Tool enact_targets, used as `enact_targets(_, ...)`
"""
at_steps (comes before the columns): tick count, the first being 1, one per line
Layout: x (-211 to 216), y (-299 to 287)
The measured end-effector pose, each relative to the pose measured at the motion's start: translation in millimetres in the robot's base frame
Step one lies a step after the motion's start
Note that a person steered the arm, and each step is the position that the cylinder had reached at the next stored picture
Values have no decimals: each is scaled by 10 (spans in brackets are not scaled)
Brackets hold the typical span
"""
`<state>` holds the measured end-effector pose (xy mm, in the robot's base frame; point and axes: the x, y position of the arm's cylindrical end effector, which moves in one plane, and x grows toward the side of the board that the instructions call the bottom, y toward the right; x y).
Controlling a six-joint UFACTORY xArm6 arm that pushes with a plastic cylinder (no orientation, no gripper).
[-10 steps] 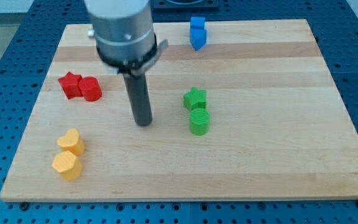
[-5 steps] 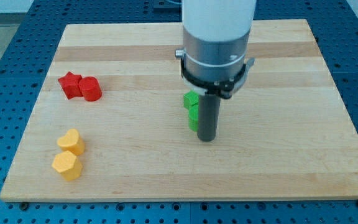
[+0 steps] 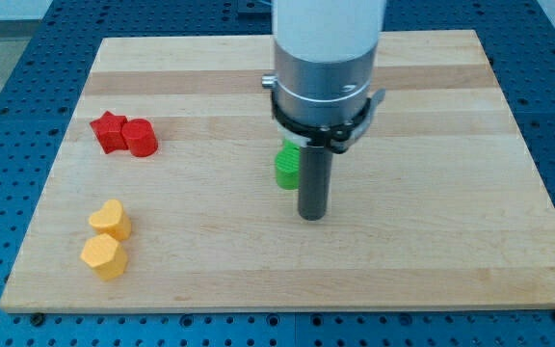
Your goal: Slide the green circle and green star to the center
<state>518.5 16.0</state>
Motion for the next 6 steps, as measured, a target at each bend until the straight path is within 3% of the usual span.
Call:
enact_targets(4,-435,-114)
enact_targets(6,-259,-172)
